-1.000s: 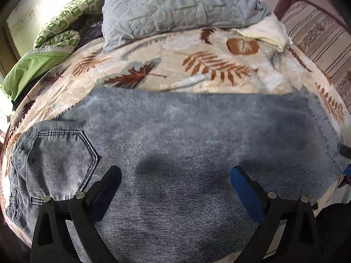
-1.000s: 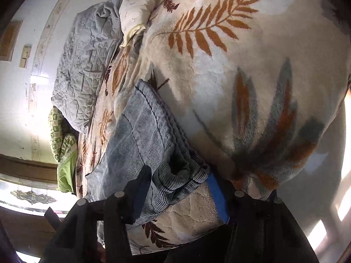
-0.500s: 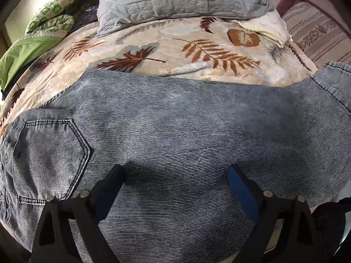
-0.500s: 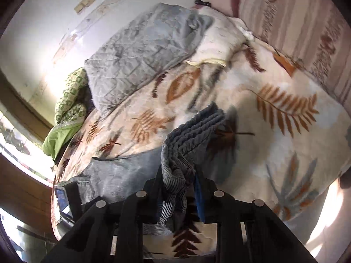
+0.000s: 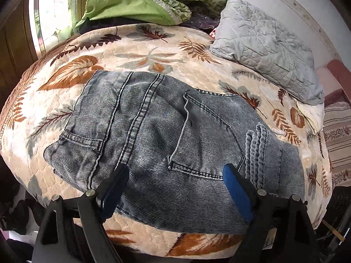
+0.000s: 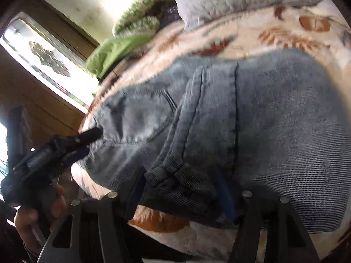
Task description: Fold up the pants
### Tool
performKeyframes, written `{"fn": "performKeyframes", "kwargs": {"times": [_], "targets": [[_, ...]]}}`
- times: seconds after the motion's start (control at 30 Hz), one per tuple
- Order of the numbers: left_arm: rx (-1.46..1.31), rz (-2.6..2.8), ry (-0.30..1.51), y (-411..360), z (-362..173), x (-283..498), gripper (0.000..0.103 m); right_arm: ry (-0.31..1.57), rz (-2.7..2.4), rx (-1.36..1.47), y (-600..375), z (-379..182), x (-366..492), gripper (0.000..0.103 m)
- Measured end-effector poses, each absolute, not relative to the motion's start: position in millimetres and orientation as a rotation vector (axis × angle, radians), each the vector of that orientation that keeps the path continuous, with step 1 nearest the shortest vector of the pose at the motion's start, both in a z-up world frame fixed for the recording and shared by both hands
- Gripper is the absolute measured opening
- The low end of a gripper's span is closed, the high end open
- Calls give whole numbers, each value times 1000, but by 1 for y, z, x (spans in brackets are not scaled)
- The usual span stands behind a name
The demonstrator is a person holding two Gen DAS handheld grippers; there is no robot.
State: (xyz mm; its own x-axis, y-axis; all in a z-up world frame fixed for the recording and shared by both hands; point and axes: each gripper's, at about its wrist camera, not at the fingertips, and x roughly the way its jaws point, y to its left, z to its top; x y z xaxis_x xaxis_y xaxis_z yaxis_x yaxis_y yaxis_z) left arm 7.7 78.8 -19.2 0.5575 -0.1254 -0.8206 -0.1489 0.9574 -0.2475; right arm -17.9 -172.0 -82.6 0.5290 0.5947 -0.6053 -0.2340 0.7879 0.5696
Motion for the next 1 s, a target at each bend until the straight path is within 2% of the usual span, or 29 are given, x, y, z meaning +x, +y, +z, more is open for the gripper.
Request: {"fn": "performKeyframes", "kwargs": {"times": [0.03, 0.1, 0.2, 0.37, 0.43, 0.7, 0.73, 0.8, 0.83, 0.87, 1.0], "targets": [[-334, -10, 989, 78, -18, 6, 88, 889, 534, 479, -177, -79, -20, 77], [-392, -84, 990, 70, -12, 8, 88, 898, 553, 573, -198, -73, -25, 77], [-484, -253, 1021, 45, -7, 11, 88, 813, 531, 718, -239, -69, -37, 78], [-622, -485, 1151, -3, -18, 13, 88, 863, 477, 960, -282, -117, -32, 79], [-671, -531, 1188, -15, -22, 13, 88, 819, 516, 1045, -291, -130, -38, 79], [-692, -406, 1287, -25, -54, 20, 87, 780, 576, 1113, -300, -134, -37, 79], [-702, -391, 1297, -22, -59, 21, 83, 778, 579, 1112, -298, -133, -36, 79], [-658, -346, 1305, -22, -63, 22, 58, 777, 585, 1111, -300, -132, -39, 79], [-612, -323, 1316, -22, -64, 22, 28, 777, 588, 1110, -300, -132, -40, 79], [-596, -317, 1328, -21, -69, 23, 14, 777, 590, 1110, -301, -133, -40, 79], [-598, -299, 1316, -16, -72, 15, 13, 802, 582, 1114, -302, -131, -40, 78]]}}
